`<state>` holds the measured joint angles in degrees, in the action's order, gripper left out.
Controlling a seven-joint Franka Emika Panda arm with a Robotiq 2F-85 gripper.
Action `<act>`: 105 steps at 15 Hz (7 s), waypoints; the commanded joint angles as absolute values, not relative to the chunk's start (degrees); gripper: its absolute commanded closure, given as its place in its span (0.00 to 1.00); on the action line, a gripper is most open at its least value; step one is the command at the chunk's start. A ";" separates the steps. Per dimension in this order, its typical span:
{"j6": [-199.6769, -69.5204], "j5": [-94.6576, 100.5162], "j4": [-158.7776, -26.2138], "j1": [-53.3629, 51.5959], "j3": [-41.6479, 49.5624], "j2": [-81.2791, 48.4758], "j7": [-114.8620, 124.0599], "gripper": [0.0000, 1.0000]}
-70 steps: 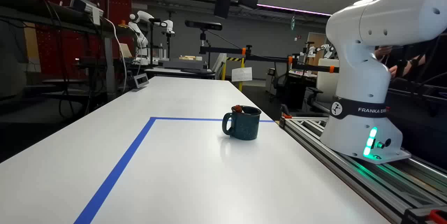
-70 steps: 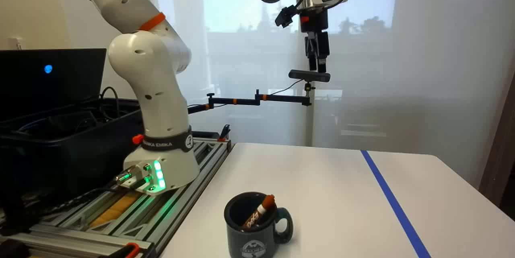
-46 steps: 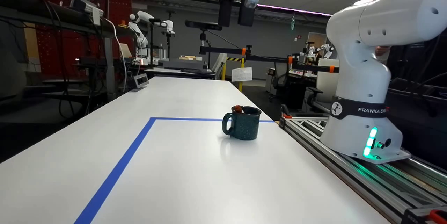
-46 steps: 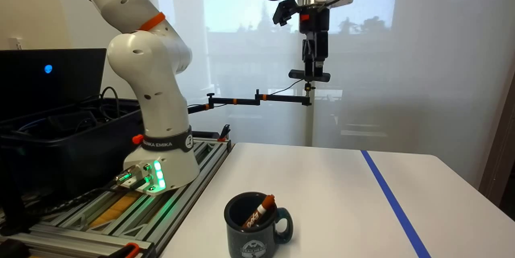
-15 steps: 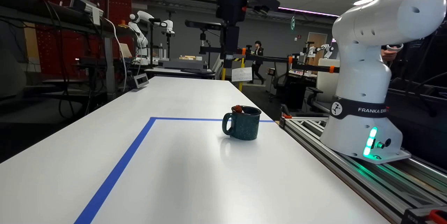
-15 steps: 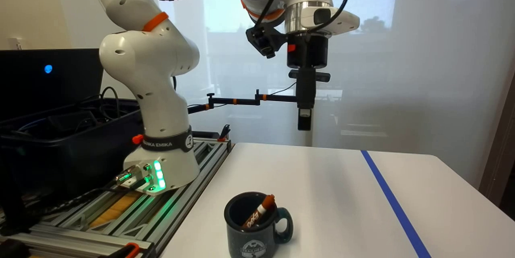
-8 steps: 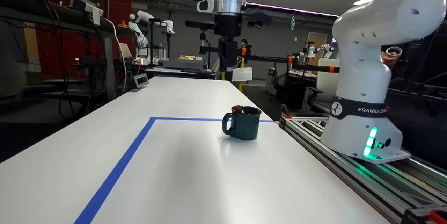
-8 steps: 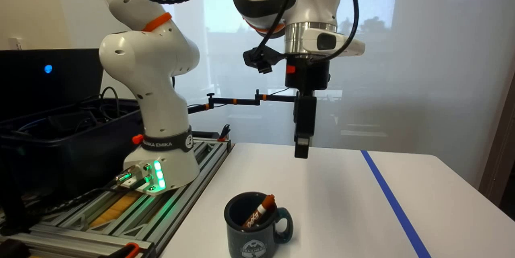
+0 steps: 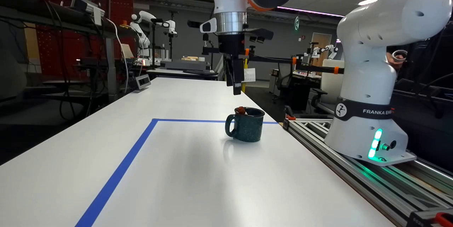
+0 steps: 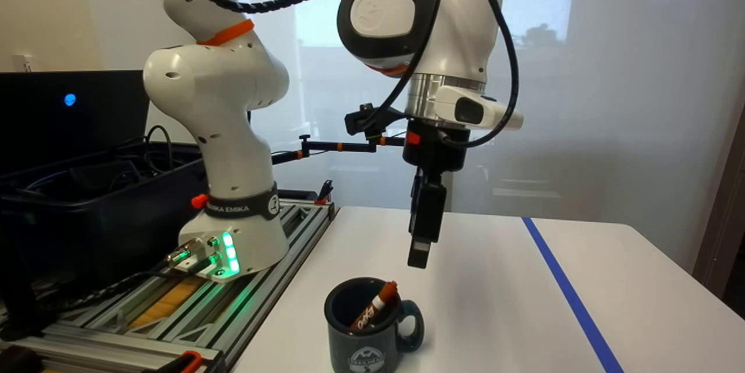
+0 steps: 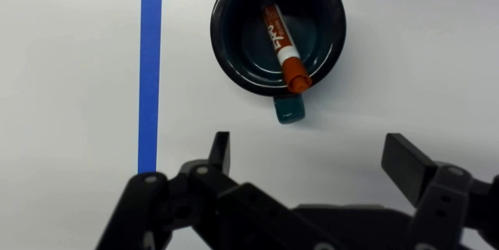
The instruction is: Take the marker out of the mug and put it on the table.
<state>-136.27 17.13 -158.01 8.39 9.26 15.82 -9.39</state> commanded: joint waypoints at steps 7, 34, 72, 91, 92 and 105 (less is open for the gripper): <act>-135.99 17.02 -157.94 9.46 9.51 10.60 -10.10 0.00; -136.38 16.33 -157.75 10.98 10.46 7.77 -10.50 0.65; -126.40 8.33 -158.16 8.94 10.57 20.61 -21.15 0.96; -145.45 14.10 -150.81 11.71 12.62 15.08 -17.50 0.96; -146.58 14.23 -150.37 12.11 12.83 13.00 -17.31 0.96; -144.59 18.56 -141.66 12.39 12.20 -3.50 -7.52 0.96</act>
<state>-146.32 17.43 -143.23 13.08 12.31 -2.25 -9.52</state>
